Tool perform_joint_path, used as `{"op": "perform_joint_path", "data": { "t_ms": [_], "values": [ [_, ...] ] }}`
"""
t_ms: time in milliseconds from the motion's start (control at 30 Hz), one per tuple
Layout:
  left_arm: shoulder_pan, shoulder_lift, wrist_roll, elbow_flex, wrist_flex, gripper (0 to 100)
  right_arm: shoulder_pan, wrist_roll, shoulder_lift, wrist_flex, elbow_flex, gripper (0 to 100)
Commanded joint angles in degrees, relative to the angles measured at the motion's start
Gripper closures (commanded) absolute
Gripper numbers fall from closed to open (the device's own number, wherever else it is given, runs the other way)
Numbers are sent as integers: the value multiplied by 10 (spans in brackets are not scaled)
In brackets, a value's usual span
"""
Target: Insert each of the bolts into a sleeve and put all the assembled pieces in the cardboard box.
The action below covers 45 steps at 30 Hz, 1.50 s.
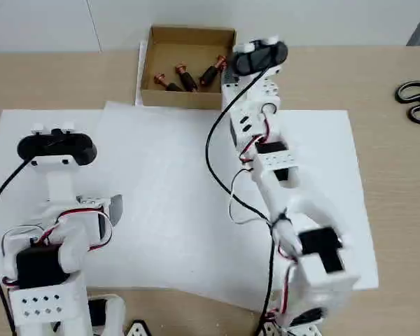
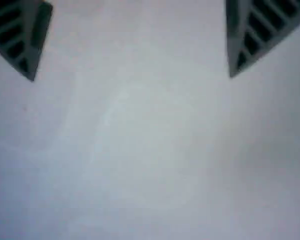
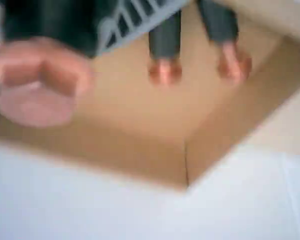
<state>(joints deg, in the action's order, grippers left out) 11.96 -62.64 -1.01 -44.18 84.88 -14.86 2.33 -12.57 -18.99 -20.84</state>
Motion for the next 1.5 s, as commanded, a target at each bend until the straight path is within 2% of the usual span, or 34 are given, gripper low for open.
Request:
{"op": "perform_joint_path", "data": {
  "t_ms": [0,433,733,867,1067,1467],
  "values": [
    [0,-6,3,25,2,766,7,-5,-29,-65,66,995],
    [0,-6,3,24,1,767,3,-4,-206,-62,228,995],
    [-1,-6,3,-4,-16,767,2,-6,-291,-58,278,994],
    [-1,-6,3,-7,-18,767,2,-7,-304,-27,292,982],
    [-1,-6,3,-7,-18,767,2,-7,-300,16,295,842],
    [-1,-6,3,-7,-18,767,-3,-25,-278,18,309,862]
  ]
}}
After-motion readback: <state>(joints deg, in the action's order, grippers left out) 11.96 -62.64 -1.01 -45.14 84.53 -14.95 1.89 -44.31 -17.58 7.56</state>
